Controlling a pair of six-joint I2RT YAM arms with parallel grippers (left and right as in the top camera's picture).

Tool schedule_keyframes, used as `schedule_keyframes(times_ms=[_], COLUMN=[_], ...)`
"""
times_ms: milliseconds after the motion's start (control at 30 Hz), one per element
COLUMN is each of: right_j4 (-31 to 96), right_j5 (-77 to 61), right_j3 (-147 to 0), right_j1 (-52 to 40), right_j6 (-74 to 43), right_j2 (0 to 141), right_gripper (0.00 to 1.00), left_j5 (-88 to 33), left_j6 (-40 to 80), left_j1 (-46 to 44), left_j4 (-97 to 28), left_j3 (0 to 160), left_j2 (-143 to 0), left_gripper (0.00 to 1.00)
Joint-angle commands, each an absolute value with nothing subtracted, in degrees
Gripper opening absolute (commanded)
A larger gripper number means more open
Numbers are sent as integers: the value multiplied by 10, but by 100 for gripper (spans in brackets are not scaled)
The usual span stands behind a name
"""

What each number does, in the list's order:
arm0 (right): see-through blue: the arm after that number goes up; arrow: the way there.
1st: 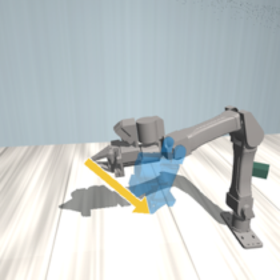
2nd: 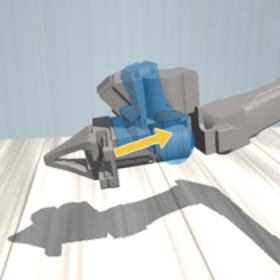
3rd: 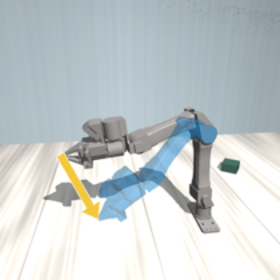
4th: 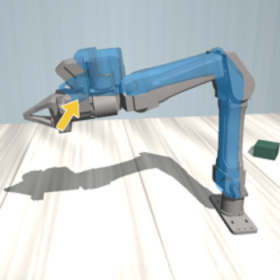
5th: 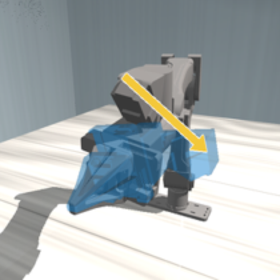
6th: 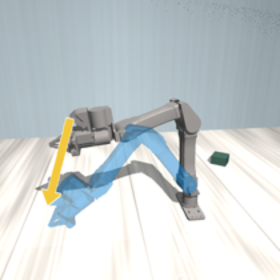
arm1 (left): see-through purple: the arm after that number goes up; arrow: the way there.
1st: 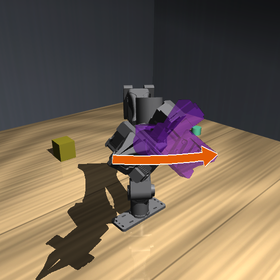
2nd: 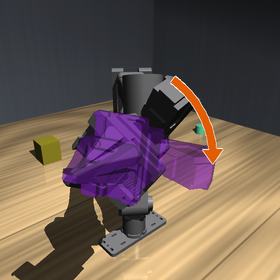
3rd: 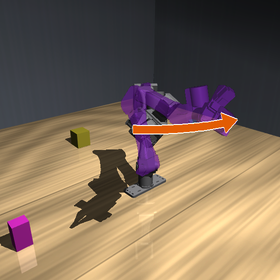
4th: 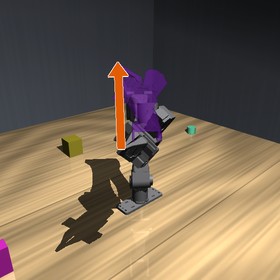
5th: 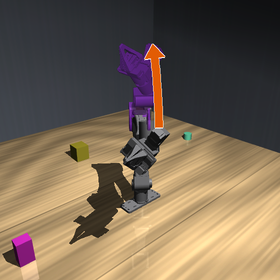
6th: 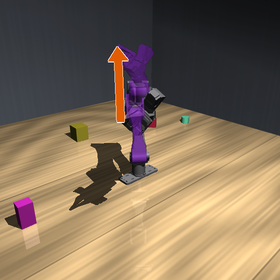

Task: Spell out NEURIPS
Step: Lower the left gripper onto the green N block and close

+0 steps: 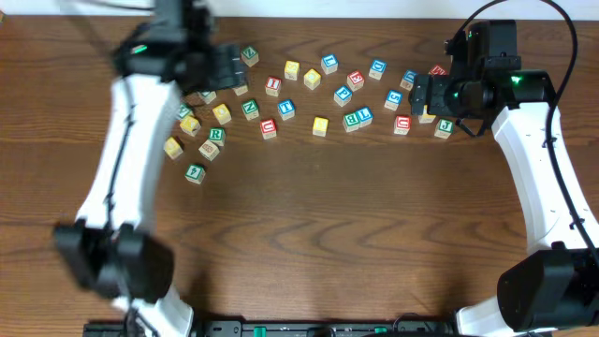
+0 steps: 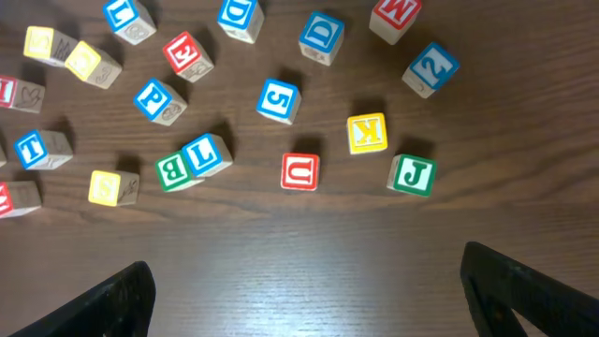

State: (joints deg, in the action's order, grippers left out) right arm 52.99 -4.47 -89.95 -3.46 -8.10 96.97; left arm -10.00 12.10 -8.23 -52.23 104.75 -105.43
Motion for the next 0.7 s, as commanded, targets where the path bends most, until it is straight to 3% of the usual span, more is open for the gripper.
schedule_keyframes(times_ms=[0,133,667], right_j4=[534,554,562], right_j5=[-31,-31,-34], right_j3=[-910,-910,-910], right_j1=[-37,-37,-37], right_j6=[-85,-85,-85], right_j2=[969,969,969], right_gripper=[99,99,99], left_j5=[-33,-29,-19], left_j6=[137,152,221], left_j1=[-105,-108,-119], left_j4=[-528,-518,-513], left_j3=[1121,1148,1146], left_j2=[-1136,-1194,-1284], left_gripper=[78,67,66])
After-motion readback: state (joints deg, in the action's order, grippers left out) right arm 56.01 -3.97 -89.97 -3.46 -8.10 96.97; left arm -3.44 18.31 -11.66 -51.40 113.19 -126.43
